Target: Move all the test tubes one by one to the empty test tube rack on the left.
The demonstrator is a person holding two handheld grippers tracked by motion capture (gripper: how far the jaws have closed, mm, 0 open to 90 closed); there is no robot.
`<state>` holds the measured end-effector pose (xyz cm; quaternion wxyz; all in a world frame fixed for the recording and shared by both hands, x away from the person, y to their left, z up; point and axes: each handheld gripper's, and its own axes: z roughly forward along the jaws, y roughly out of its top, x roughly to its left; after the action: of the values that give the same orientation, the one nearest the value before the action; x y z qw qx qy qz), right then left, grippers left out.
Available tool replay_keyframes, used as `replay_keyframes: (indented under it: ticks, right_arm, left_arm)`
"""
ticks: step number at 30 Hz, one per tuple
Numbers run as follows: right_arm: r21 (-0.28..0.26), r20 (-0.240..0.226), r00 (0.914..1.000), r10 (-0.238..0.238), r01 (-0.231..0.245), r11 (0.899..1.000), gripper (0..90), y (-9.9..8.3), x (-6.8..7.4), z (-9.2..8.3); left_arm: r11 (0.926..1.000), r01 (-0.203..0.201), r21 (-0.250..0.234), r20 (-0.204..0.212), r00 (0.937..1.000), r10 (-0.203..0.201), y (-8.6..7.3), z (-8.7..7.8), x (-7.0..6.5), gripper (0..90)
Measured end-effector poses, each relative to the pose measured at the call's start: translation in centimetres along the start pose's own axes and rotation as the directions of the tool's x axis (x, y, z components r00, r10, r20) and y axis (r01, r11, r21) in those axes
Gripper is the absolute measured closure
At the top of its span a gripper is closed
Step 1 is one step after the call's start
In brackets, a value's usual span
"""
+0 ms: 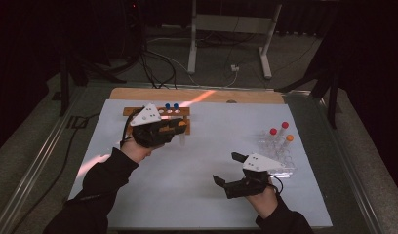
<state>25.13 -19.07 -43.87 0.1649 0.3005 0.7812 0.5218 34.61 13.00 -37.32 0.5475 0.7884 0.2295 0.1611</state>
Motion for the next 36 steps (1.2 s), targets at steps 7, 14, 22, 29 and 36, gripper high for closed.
replay_keyframes:
  ticks: [7, 14, 22, 29, 36]
  right_arm:
    - [-0.029, 0.014, 0.9999, 0.001, -0.001, 1.000, 0.0, -0.2, 0.0, -0.2]
    - [-0.022, 0.033, 0.9988, -0.036, 0.037, 0.999, 0.0, -0.4, 0.1, -0.1]
    - [-0.031, 0.020, 0.9989, -0.042, 0.042, 0.999, 0.0, -0.4, 0.1, -0.1]
    - [-0.012, 0.008, 0.9984, -0.056, 0.056, 0.998, 0.0, -0.5, 0.1, 0.1]
    - [-0.022, 0.010, 0.9991, -0.042, 0.042, 0.999, 0.0, -0.4, 0.0, -0.1]
  left_arm:
    - [0.9997, 0.014, -0.019, -0.084, 0.9964, -0.016, 0.7, -0.9, 2.4, 71.5]
    - [0.9989, 0.033, -0.034, -0.159, 0.9865, -0.038, 1.4, -1.4, 5.1, 71.5]
    - [0.9978, 0.047, -0.046, -0.227, 0.9723, -0.057, 1.2, -1.1, 7.8, 71.6]
    - [0.9945, 0.076, -0.072, -0.267, 0.9593, -0.092, 0.8, -0.7, 10.0, 71.6]
    - [0.9902, 0.116, -0.077, -0.292, 0.9471, -0.134, -0.1, 0.4, 11.7, 71.6]
